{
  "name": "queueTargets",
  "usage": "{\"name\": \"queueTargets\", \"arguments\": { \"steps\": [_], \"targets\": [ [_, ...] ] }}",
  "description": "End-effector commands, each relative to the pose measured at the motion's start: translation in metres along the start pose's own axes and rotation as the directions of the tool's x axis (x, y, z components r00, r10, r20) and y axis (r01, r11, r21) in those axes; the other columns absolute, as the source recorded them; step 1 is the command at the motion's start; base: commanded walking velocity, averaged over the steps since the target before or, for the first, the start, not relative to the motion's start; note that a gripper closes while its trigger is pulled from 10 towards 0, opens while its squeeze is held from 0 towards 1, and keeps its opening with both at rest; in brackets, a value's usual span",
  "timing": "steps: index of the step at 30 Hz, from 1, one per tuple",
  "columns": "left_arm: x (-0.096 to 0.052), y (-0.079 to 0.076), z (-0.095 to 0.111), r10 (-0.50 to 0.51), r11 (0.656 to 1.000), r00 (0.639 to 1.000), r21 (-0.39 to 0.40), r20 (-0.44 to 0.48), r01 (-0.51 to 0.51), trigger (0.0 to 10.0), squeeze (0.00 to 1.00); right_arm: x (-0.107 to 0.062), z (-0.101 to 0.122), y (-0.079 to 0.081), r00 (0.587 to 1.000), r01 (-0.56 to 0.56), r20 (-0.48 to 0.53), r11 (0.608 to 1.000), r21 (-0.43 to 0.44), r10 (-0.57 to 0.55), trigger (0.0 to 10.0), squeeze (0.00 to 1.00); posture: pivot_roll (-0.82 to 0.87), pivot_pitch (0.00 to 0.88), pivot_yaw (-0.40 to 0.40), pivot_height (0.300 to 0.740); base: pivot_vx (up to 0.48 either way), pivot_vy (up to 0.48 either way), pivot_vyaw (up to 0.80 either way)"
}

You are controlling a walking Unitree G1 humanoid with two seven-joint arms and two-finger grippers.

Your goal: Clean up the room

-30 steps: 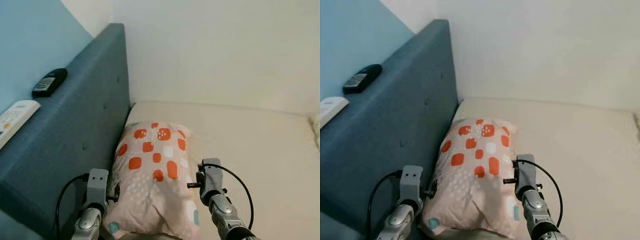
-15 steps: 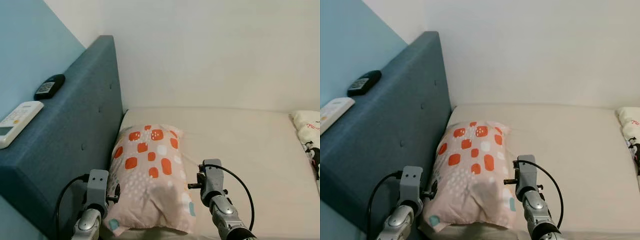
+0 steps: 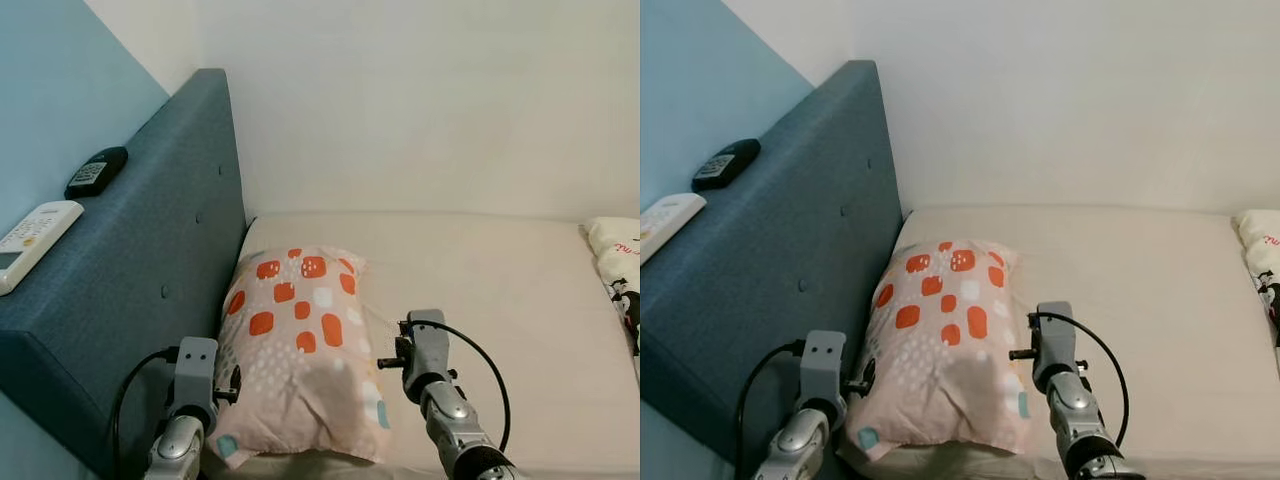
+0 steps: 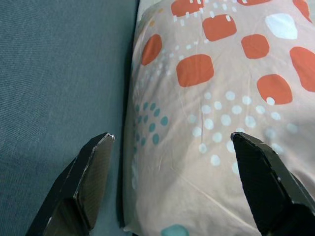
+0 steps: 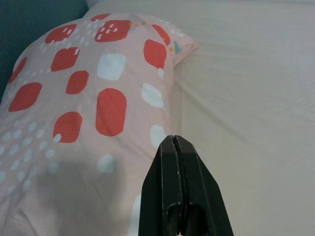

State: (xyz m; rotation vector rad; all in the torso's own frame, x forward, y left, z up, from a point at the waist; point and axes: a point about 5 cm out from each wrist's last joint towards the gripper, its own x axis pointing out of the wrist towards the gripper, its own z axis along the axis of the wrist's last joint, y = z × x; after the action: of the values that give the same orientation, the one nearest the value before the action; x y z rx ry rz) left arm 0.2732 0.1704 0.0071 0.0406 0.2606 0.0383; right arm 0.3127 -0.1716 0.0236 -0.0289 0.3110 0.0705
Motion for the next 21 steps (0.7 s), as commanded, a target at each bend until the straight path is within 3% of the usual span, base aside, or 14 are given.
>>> {"name": "queueTargets", "arguments": {
  "steps": [1,15,21],
  "targets": [
    [-0.0005,0.0008,-0.0014,0.007,1.000,1.000,-0.005,-0.009,-0.007,10.0,0.00,-0.0002,-0.0002,-0.0018,1.000,0.008,0.000,1.000,0.017,-0.008,10.0,0.00,0.03,0.083,-0.050,0.692,0.000,0.000,0.00],
    [-0.0011,0.0010,-0.0023,0.000,1.000,1.000,-0.002,-0.017,0.000,10.0,0.00,-0.0003,0.0010,-0.0007,1.000,0.008,0.015,1.000,0.013,-0.008,10.0,0.00,0.03,0.085,-0.045,0.687,0.000,0.000,0.00],
    [-0.0005,0.0015,-0.0014,0.000,1.000,1.000,0.005,-0.013,0.000,10.0,0.00,0.0003,0.0026,0.0063,0.999,-0.042,0.027,0.999,-0.005,0.042,10.0,0.00,0.03,0.080,-0.043,0.692,0.000,0.000,0.00]
  ]
}}
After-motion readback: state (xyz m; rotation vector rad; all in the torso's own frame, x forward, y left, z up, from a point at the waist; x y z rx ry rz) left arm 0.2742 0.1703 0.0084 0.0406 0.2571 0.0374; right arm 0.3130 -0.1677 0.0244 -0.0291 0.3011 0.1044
